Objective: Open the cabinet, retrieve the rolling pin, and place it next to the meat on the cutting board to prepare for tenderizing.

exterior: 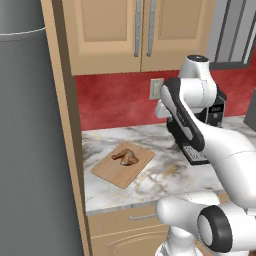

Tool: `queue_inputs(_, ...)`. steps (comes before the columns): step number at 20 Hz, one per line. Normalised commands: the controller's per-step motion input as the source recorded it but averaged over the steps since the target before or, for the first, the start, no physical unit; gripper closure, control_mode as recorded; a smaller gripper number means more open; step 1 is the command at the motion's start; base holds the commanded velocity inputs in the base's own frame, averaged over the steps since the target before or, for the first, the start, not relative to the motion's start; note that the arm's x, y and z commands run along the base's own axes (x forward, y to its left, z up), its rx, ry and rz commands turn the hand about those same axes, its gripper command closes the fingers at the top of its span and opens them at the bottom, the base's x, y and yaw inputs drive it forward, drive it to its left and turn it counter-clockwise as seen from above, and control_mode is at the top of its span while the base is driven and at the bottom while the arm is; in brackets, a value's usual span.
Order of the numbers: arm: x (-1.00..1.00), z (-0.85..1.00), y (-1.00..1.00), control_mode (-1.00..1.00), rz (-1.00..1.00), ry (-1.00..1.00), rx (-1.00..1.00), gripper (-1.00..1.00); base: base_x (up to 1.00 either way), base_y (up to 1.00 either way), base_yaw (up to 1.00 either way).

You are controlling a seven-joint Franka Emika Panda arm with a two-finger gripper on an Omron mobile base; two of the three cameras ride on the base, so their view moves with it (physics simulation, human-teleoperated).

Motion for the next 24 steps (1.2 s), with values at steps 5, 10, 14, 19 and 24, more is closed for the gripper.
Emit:
queue_inputs(5, -0.13, 0.0, 0.1, -1.0, 0.01, -0.07, -0.01, -1.0, 0.0, 0.0, 0.0)
queue_inputs(10, -0.04, -0.01, -0.08, -1.0, -0.01, 0.0, 0.0, -1.0, 0.0, 0.0, 0.0)
queue_inputs(14, -0.21, 0.09, -0.14, -1.0, -0.01, -0.11, 0.03, -1.0, 0.0, 0.0, 0.0)
queue_inputs(19, -0.32, 0.36, 0.1, -1.0, -0.03, -0.27, 0.0, -1.0, 0.0, 0.0, 0.0)
queue_inputs(24, -0.05, 0.43, 0.3, -1.0, 0.0, -0.27, 0.0, -1.0, 0.0, 0.0, 0.0)
